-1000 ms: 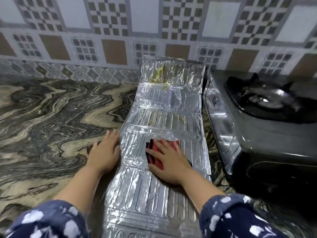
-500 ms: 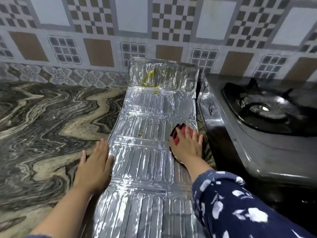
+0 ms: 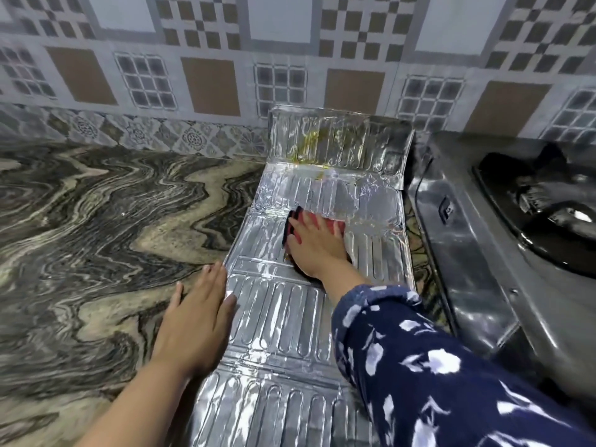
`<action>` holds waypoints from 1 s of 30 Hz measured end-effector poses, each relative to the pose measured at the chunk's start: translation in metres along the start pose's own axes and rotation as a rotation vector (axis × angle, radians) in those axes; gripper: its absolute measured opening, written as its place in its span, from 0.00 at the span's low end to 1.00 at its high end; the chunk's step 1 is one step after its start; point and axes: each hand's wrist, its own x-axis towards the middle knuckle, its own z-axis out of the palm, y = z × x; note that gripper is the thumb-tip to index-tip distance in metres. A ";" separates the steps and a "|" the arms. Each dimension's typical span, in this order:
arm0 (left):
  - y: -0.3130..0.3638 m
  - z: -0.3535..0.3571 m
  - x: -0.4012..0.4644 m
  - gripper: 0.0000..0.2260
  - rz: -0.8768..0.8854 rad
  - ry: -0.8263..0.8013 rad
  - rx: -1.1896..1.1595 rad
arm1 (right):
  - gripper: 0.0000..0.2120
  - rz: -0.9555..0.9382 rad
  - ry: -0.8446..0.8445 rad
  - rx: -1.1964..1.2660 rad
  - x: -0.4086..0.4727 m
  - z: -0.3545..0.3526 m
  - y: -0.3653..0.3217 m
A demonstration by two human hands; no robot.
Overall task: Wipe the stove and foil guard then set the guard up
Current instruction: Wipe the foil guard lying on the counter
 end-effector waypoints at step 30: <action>-0.013 -0.007 -0.071 0.37 -0.022 -0.014 0.030 | 0.27 -0.162 0.013 -0.062 -0.045 0.015 -0.037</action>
